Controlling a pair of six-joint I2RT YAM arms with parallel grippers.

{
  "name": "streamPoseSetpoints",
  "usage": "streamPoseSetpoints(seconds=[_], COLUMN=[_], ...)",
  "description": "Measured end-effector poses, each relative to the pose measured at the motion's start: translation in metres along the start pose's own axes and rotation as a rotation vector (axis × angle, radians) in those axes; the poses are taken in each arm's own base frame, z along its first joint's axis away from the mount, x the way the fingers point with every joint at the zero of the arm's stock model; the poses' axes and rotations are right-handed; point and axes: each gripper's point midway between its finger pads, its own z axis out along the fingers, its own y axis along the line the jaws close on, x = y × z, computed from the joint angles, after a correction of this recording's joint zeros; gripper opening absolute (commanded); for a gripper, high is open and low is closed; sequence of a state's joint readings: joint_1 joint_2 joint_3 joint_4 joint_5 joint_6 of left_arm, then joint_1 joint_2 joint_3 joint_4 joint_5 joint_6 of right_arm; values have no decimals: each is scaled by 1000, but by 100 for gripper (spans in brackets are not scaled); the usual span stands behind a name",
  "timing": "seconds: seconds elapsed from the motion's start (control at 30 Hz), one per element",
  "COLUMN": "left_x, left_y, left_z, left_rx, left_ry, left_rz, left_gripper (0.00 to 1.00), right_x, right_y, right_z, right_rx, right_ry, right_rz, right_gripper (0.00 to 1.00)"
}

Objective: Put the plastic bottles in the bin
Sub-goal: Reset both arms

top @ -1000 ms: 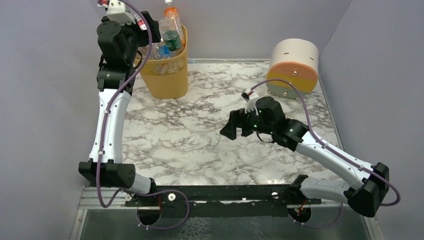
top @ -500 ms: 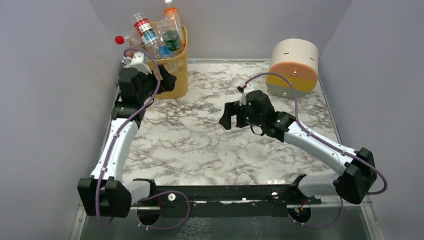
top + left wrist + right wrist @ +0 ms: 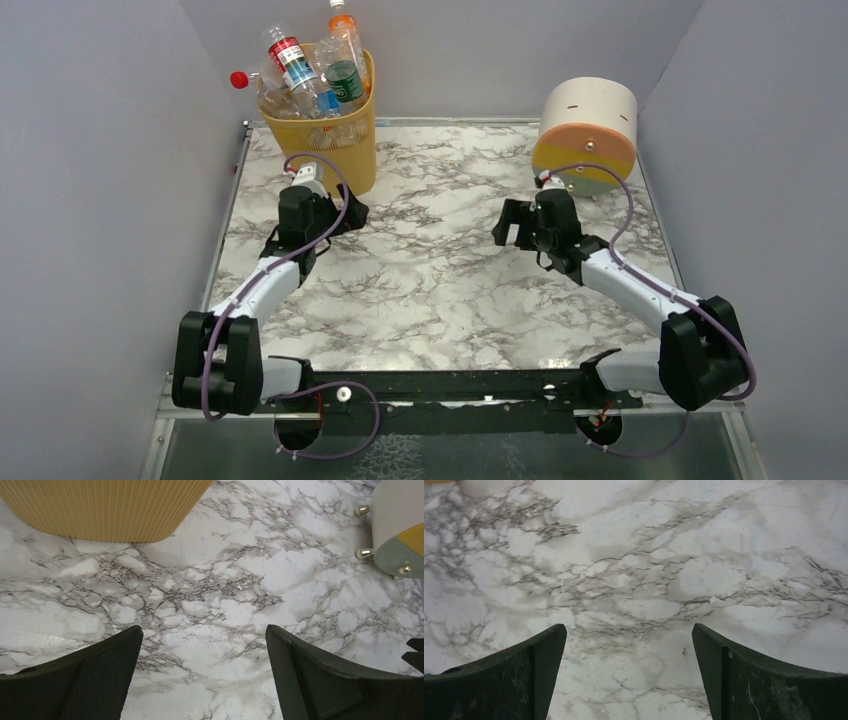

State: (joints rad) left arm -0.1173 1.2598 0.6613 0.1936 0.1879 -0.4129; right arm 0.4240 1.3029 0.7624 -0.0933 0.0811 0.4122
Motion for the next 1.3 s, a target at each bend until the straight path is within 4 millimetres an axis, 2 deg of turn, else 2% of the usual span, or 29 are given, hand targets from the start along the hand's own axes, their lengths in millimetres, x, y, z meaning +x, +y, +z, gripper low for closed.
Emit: streamPoseSetpoints(seconds=[0.2,0.37,0.43,0.67,0.77,0.97,1.17,1.3], left_x=[30,30,27,17,25,52,40,34], left_y=[34,55,61,71,78,94,98,102], left_z=[11,16,18,19,14,19,27,25], left_rx=[-125,-195,-208,-221,-229,-241,-244,-254], left_ry=[5,-39,-54,-125,-147,-119,-135,-156], left_rz=[68,170,214,314,342,380,383,389], left_gripper=[99,99,99,99,99,99,99,99], right_x=[18,27,19,-28,-27,-4,-13,-26], right_y=[-48,-75,-80,-94,-107,-128,-132,-137], right_z=[3,3,-1,-7,-2,16,17,14], right_rx=[135,210,224,319,364,436,459,473], right_ry=[-90,-181,-242,-449,-472,-431,-469,-526], right_rz=[-21,-65,-87,-133,-146,-172,-193,-183], right_gripper=[99,99,99,99,99,99,99,99])
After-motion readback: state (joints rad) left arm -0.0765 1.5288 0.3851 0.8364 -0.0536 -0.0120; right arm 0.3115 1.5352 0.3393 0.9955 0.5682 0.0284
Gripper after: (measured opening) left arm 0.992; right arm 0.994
